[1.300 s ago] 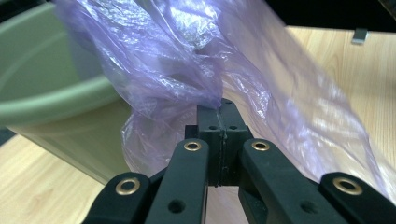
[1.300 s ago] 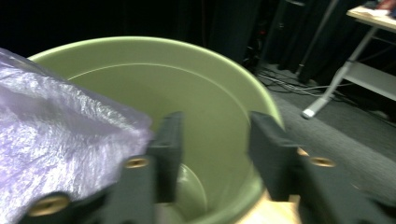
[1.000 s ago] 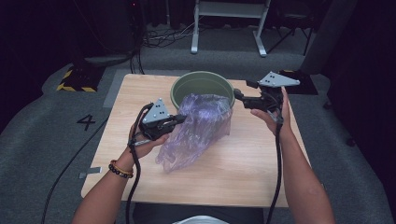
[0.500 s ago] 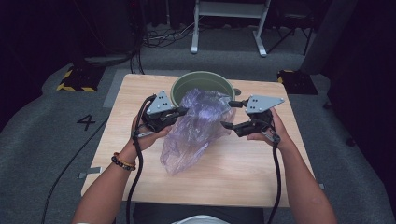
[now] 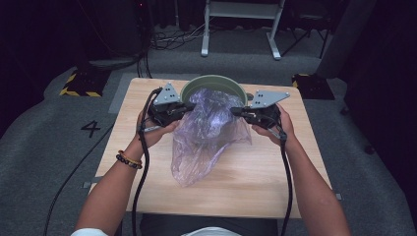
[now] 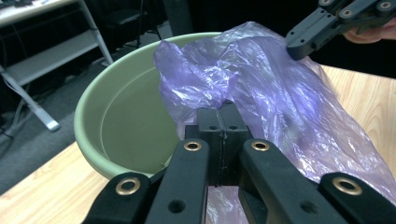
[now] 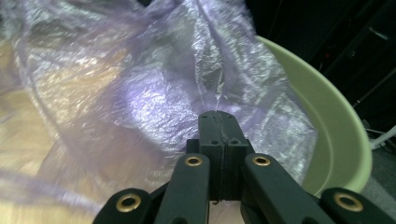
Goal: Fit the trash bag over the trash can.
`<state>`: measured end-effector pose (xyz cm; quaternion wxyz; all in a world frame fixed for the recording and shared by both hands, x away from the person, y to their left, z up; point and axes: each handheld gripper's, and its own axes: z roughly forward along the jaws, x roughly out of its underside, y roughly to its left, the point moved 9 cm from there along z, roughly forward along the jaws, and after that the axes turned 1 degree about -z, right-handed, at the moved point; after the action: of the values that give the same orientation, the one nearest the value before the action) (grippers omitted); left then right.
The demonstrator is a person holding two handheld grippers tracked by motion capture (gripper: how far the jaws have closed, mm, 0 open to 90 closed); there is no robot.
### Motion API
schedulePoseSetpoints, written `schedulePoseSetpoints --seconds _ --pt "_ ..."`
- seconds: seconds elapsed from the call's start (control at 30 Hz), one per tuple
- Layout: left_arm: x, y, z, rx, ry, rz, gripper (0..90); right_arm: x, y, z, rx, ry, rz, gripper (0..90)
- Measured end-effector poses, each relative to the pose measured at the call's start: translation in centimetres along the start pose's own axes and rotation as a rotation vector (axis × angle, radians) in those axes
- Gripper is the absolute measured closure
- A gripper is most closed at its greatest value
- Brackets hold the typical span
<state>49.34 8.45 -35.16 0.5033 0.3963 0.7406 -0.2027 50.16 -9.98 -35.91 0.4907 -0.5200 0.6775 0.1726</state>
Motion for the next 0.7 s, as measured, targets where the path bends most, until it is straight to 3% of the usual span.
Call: schedulePoseSetpoints --seconds 0.17,0.43,0.53,0.57,0.63,0.7 --pt "0.1 1.6 0.6 -0.032 0.034 0.002 90.0 -0.6 -1.5 0.6 0.019 -0.025 0.075 90.0" --pt "1.5 4.3 1.6 -0.088 0.088 -0.021 87.5 0.0 -3.8 2.7 0.044 0.049 0.142 90.0" --pt "1.9 5.2 1.7 -0.121 0.102 -0.031 80.0 0.3 -4.2 3.3 0.048 0.072 0.157 90.0" --pt "1.9 5.2 1.7 -0.121 0.102 -0.031 75.1 0.3 -4.2 3.3 0.048 0.072 0.157 90.0" --pt "2.3 6.0 1.4 -0.161 0.095 -0.056 61.0 0.6 -4.5 3.8 0.054 0.093 0.162 90.0" --pt "2.4 6.3 0.8 -0.156 0.079 -0.075 51.7 0.8 -4.7 4.0 0.056 0.097 0.174 90.0"
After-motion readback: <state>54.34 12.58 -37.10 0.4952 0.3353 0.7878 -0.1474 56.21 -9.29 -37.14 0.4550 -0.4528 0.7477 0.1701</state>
